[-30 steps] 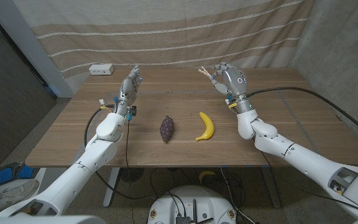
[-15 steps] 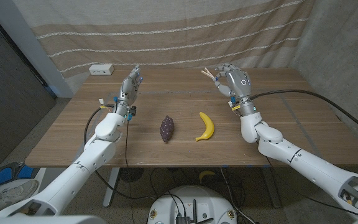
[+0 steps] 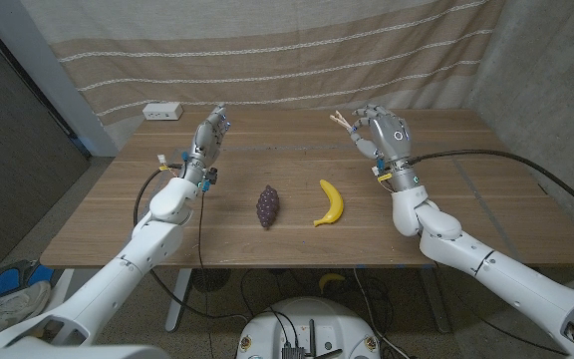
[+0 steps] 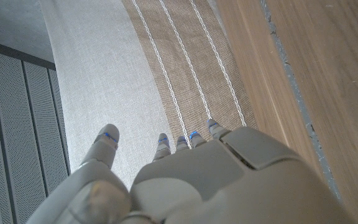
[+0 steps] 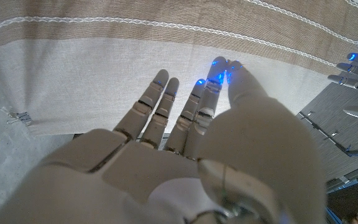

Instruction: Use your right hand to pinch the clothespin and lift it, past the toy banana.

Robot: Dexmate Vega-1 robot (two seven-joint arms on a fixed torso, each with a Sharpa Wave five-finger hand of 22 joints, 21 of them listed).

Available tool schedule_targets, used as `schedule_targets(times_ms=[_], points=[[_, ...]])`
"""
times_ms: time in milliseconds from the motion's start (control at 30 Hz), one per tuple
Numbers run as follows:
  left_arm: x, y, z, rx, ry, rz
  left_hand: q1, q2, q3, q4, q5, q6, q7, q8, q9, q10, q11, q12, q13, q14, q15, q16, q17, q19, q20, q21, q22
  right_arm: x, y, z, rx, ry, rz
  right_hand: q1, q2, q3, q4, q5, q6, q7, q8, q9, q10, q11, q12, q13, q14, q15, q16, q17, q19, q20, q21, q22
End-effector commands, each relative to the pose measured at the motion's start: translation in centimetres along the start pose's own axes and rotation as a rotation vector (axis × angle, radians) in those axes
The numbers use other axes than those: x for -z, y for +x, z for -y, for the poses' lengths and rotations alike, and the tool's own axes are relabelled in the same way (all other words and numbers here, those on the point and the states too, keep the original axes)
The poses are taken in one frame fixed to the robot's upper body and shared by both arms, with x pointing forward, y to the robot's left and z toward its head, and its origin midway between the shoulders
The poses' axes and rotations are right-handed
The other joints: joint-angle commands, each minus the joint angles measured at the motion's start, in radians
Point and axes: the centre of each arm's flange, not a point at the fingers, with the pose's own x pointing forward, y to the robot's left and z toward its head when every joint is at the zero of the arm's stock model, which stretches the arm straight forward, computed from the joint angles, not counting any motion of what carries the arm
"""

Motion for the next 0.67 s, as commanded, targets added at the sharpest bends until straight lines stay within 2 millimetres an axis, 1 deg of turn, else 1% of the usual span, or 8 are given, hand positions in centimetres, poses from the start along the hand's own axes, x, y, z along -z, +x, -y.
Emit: schedule_targets(times_ms=[33,367,667], points=[[-0.1,0.2,0.6,0.023,0.001,-0.001,0.008,0.047,0.000,-0.003,-0.001,-0.003,0.001,0.004,0.001,-0.004,0.001,-0.001,0.000,-0.055,-0.002,-0.001,0.000,-0.019,-0.007,-0.004,0.003,0.1,-1.8,1.2,-0.001,-0.036,-0.033,0.008,-0.004,-0.009,0.000,0.009,0.039,-0.041,0.006,0.004,0.006,0.002,-0.004,0.005,0.000,-0.185,-0.003,0.003,0.007,-0.053,0.005,0.003],[-0.5,-0.6,0.8,0.018,0.010,0.000,0.008,0.047,0.000,-0.003,-0.001,-0.003,0.001,0.004,0.001,-0.004,0.001,-0.001,0.000,-0.055,-0.002,-0.001,0.000,-0.018,-0.007,-0.006,0.003,0.3,-2.9,1.9,0.003,-0.048,-0.051,0.008,-0.004,-0.014,0.002,0.014,0.038,-0.042,0.005,0.004,0.005,0.002,-0.008,0.007,-0.004,-0.185,-0.008,0.005,0.005,-0.058,0.005,0.004],[-0.5,-0.7,0.9,0.027,0.008,0.003,0.008,0.047,-0.001,-0.003,-0.001,-0.003,0.000,0.004,0.001,-0.004,0.001,-0.001,0.000,-0.054,-0.002,-0.001,0.000,-0.017,-0.006,-0.008,0.004,0.2,-3.2,2.7,0.014,-0.061,-0.074,0.007,-0.003,-0.018,0.003,0.019,0.040,-0.045,0.004,0.004,0.005,0.002,-0.011,0.008,-0.005,-0.185,-0.012,0.007,0.004,-0.060,0.005,0.004]])
